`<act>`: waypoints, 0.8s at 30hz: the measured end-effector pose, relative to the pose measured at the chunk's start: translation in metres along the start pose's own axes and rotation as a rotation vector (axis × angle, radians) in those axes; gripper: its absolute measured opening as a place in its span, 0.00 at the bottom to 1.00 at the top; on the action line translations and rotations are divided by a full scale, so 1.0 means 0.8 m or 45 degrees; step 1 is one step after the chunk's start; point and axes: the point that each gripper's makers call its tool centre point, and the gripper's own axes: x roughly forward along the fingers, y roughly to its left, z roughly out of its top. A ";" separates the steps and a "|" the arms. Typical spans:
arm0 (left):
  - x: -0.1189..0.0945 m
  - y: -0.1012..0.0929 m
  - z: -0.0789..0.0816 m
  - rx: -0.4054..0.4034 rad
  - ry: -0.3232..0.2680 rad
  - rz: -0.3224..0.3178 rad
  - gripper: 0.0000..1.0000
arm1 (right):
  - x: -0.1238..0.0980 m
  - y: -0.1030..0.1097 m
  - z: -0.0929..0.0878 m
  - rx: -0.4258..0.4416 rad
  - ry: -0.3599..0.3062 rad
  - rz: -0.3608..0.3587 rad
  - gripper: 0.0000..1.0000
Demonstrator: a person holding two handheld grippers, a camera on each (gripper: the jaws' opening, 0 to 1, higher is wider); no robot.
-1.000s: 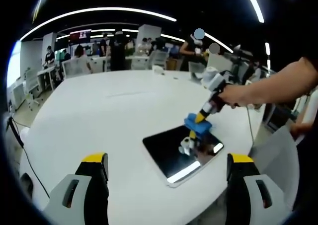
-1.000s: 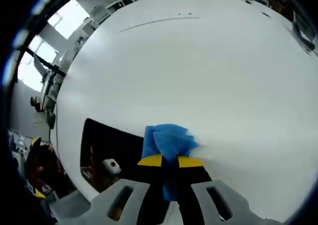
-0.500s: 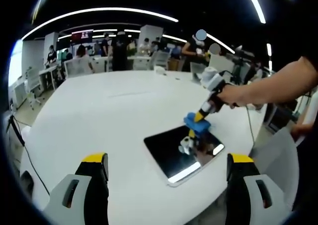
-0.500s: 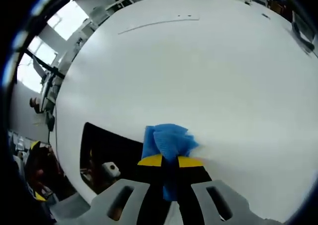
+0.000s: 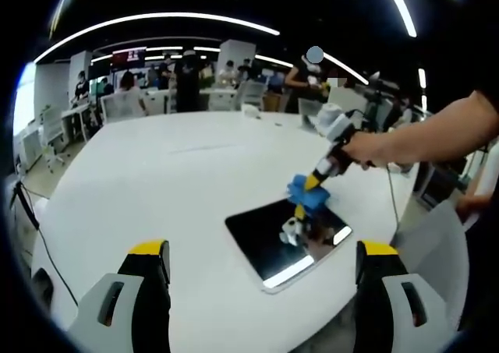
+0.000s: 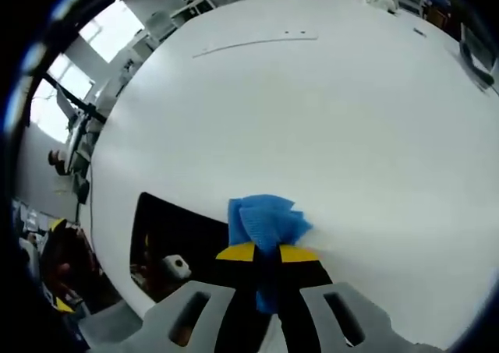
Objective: Wipe the mirror surface with the cleaning cloth until all visible marks leave the cleaned area.
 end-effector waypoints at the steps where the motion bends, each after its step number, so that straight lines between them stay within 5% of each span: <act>1: 0.000 0.000 0.000 0.001 -0.001 -0.001 1.00 | -0.002 0.001 0.001 -0.001 -0.001 0.002 0.04; 8: 0.001 -0.005 0.001 0.017 -0.002 -0.016 1.00 | -0.029 0.000 0.001 0.003 -0.024 0.007 0.04; 14: 0.005 -0.012 0.003 0.032 -0.001 -0.038 1.00 | -0.051 -0.025 -0.005 0.040 -0.054 -0.009 0.04; 24: 0.020 -0.029 0.010 0.058 -0.009 -0.075 1.00 | -0.067 -0.062 -0.051 0.150 -0.013 -0.009 0.04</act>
